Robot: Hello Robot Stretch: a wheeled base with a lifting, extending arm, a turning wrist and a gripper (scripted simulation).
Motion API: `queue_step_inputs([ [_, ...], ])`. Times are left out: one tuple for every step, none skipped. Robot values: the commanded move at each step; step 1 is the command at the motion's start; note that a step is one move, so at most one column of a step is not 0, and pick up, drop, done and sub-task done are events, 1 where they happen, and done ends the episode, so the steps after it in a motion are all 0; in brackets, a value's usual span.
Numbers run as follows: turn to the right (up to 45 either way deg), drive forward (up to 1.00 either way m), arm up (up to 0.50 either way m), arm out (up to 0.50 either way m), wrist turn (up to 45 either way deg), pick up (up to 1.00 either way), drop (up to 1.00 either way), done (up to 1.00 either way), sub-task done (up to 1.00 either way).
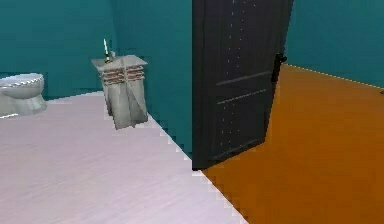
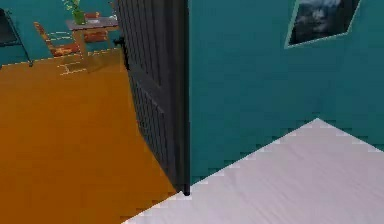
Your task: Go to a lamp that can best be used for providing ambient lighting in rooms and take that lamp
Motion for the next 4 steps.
queue_step_inputs([
  [-33.0, 0.0, 0.0, 0.0, 0.0, 0.0, 0.0, 0.0, 0.0],
  [0.0, 1.0, 0.0, 0.0, 0.0, 0.0, 0.0, 0.0, 0.0],
  [0.0, 1.0, 0.0, 0.0, 0.0, 0.0, 0.0, 0.0, 0.0],
  [-9.0, 0.0, 0.0, 0.0, 0.0, 0.0, 0.0, 0.0, 0.0],
])
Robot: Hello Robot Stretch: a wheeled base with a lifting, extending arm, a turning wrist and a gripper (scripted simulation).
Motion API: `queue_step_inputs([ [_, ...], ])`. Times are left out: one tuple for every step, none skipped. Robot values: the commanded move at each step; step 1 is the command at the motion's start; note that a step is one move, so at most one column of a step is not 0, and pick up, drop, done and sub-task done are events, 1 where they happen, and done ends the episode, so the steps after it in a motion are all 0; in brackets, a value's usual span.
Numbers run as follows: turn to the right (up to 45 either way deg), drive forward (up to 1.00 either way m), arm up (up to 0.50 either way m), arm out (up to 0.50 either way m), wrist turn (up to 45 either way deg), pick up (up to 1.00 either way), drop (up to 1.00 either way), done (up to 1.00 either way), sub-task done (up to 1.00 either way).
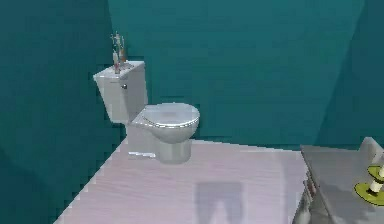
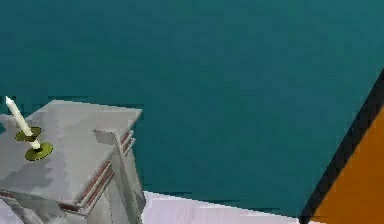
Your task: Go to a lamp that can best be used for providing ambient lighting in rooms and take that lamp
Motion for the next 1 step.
queue_step_inputs([
  [0.0, 0.05, 0.0, 0.0, 0.0, 0.0, 0.0, 0.0, 0.0],
])
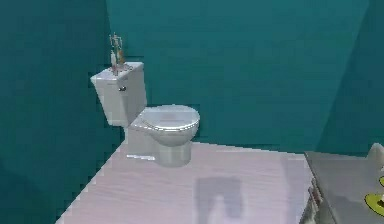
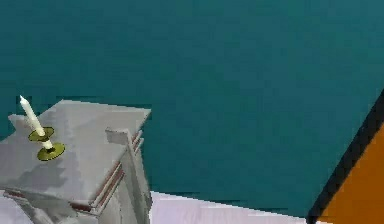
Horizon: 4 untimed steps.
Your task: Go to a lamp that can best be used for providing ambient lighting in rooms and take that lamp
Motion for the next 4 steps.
queue_step_inputs([
  [-33.0, 0.0, 0.0, 0.0, 0.0, 0.0, 0.0, 0.0, 0.0],
  [0.0, 0.0, 0.5, 0.0, 0.0, 0.0, 0.0, 0.0, 0.0],
  [0.0, 0.0, 0.38, 0.0, 0.0, 0.0, 0.0, 0.0, 0.0],
  [0.0, 0.0, 0.0, 0.46, 0.0, 0.0, 0.0, 0.0, 0.0],
])
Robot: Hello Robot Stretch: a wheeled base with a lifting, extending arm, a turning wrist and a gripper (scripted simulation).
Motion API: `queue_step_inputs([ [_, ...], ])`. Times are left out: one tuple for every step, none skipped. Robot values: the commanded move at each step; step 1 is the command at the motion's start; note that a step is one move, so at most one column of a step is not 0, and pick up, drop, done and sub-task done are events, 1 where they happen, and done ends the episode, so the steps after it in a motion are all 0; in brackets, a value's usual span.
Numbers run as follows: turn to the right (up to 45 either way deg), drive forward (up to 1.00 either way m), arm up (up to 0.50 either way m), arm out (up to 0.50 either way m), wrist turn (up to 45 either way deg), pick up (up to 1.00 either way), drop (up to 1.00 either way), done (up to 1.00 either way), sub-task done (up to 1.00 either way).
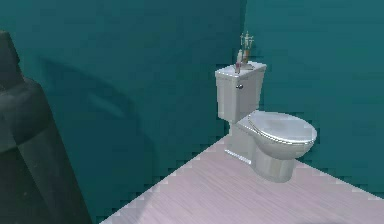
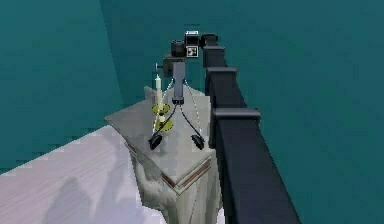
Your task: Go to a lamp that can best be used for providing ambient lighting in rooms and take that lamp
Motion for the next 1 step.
queue_step_inputs([
  [0.0, 0.0, 0.0, 0.0, 45.0, 0.0, 0.0, 0.0, 0.0],
])
